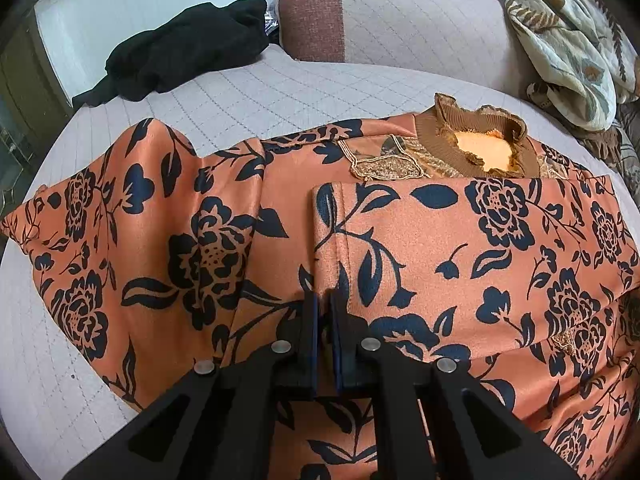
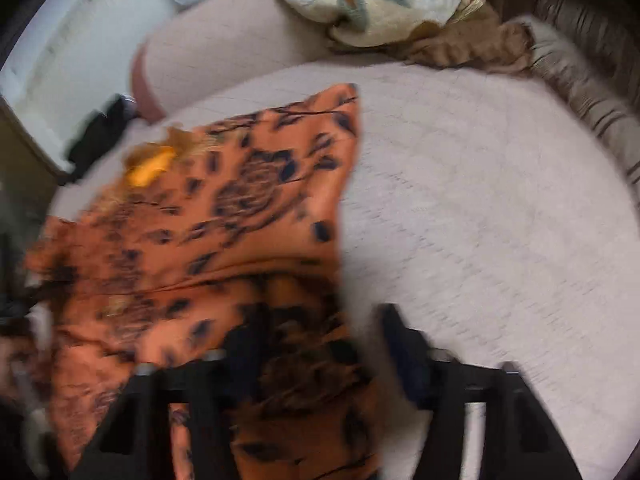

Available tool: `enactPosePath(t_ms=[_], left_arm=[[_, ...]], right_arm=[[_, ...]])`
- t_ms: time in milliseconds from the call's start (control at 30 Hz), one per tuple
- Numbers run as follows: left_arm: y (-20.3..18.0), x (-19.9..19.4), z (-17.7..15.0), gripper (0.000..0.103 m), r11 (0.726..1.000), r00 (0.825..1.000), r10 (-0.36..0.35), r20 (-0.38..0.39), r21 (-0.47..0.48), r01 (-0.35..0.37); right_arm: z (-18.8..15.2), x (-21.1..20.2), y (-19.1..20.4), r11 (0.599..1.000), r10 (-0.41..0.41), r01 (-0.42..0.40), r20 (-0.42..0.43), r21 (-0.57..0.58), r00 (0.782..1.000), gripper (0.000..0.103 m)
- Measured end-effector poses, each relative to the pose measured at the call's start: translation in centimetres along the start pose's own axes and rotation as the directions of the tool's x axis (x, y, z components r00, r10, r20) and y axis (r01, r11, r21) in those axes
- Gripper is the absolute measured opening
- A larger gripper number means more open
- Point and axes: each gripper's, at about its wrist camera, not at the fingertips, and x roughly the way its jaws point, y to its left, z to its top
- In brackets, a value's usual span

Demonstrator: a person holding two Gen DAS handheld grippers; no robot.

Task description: Fold small clothes

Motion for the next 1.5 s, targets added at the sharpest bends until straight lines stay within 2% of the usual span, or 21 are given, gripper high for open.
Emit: enactPosePath(t_ms=[100, 133, 200, 267, 333, 433, 533, 600, 667, 733, 800, 867, 900, 933, 1000, 1067, 1167, 1233, 1333, 1400, 1500], left_arm=[[-0.1, 0.0, 0.0, 0.007, 1.000, 1.000, 0.008, 0.005, 0.012, -0.008], [-0.2, 0.0, -0.1, 0.007, 1.000, 1.000, 0.007, 0.007, 0.014, -0.007], [-0.2, 0.0, -0.1, 0.007, 1.000, 1.000, 0.009, 0.010, 0.017, -0.009], [-0.3, 0.0, -0.2, 0.007, 1.000, 1.000, 0.013, 0.014, 0.022, -0.013], [-0.5, 0.0, -0.4, 0.007, 0.999, 1.000, 0.017, 0.019, 0.030, -0.017], [-0.6, -0.1, -0.4, 0.007, 0.999, 1.000, 0.021, 0.022, 0.035, -0.021], [-0.7, -0.1, -0.5, 0.007, 0.999, 0.999, 0.024, 0.024, 0.042, -0.025], [-0.7, -0.1, -0.4, 0.007, 0.999, 1.000, 0.022, 0.021, 0.046, -0.023], [-0.5, -0.1, -0.3, 0.007, 0.999, 1.000, 0.015, 0.016, 0.046, -0.016], [-0.4, -0.1, -0.2, 0.007, 0.999, 1.000, 0.011, 0.013, 0.046, -0.012], [-0.4, -0.1, -0.2, 0.007, 0.998, 1.000, 0.016, 0.020, 0.054, -0.017], [-0.6, 0.0, -0.4, 0.007, 0.997, 0.999, 0.027, 0.029, 0.065, -0.029], [-0.8, 0.0, -0.5, 0.007, 0.997, 0.999, 0.036, 0.035, 0.073, -0.039], [-1.0, 0.0, -0.5, 0.007, 0.996, 0.998, 0.042, 0.038, 0.078, -0.045], [-1.0, -0.1, -0.5, 0.007, 0.996, 0.999, 0.042, 0.034, 0.078, -0.045], [-0.8, -0.1, -0.2, 0.007, 0.998, 1.000, 0.024, 0.016, 0.056, -0.025], [0.0, 0.0, 0.4, 0.007, 1.000, 1.000, -0.019, -0.018, 0.010, 0.019], [0.1, 0.1, 0.6, 0.007, 1.000, 0.999, -0.022, -0.023, 0.009, 0.023], [-0.3, 0.1, 0.6, 0.006, 0.999, 1.000, 0.005, -0.018, 0.032, -0.005], [-0.6, 0.1, 0.6, 0.006, 0.999, 1.000, 0.024, -0.014, 0.041, -0.024], [-0.7, 0.1, 0.8, 0.006, 0.999, 1.000, 0.019, -0.020, 0.035, -0.019]], right_arm=[[0.7, -0.4, -2.7, 0.990, -0.024, 0.021, 0.022, 0.140, 0.999, 0.040], [0.6, -0.7, -3.0, 0.989, -0.040, 0.035, 0.035, 0.146, 0.999, 0.054], [-0.1, -0.6, -3.3, 0.987, -0.042, 0.040, 0.006, 0.158, 0.999, 0.065], [-0.3, -1.2, -3.7, 0.989, 0.017, -0.018, 0.005, 0.145, 1.000, 0.065], [-0.1, -2.9, -5.5, 0.969, 0.087, -0.100, 0.068, 0.224, 0.994, 0.065], [1.6, -4.1, -8.4, 0.901, 0.209, -0.258, 0.172, 0.349, 0.963, 0.068], [4.1, -0.1, -8.6, 0.845, 0.364, -0.371, 0.094, 0.384, 0.927, 0.068], [5.1, 2.3, -8.4, 0.848, 0.362, -0.349, 0.045, 0.398, 0.931, 0.068], [6.7, 3.7, -8.2, 0.854, 0.358, -0.347, 0.045, 0.388, 0.933, 0.063], [7.6, 3.4, -7.5, 0.862, 0.348, -0.339, 0.048, 0.377, 0.936, 0.026], [8.7, 2.7, -4.3, 0.917, 0.299, -0.304, 0.059, 0.259, 0.952, 0.026], [8.9, 0.8, 2.1, 0.969, 0.246, -0.247, 0.065, 0.010, 0.967, 0.030], [8.5, 0.6, 4.1, 0.974, 0.222, -0.218, 0.058, -0.059, 0.973, 0.035], [7.8, 0.8, 6.6, 0.976, 0.167, -0.158, 0.049, -0.151, 0.985, 0.062], [5.3, 1.4, 10.9, 0.954, 0.019, 0.006, 0.082, -0.299, 0.996, 0.093], [2.5, 2.2, 14.1, 0.888, -0.128, 0.192, 0.176, -0.419, 0.976, 0.092], [0.4, 1.7, 15.0, 0.855, -0.196, 0.288, 0.246, -0.431, 0.949, 0.092], [-1.3, 0.5, 15.5, 0.859, -0.167, 0.284, 0.292, -0.427, 0.942, 0.092], [-2.8, 0.2, 15.8, 0.854, -0.148, 0.275, 0.300, -0.442, 0.942, 0.092], [-2.9, 1.6, 15.6, 0.857, -0.145, 0.246, 0.246, -0.453, 0.958, 0.092], [-1.6, 1.4, 13.6, 0.910, -0.079, 0.151, 0.196, -0.386, 0.977, 0.092]])
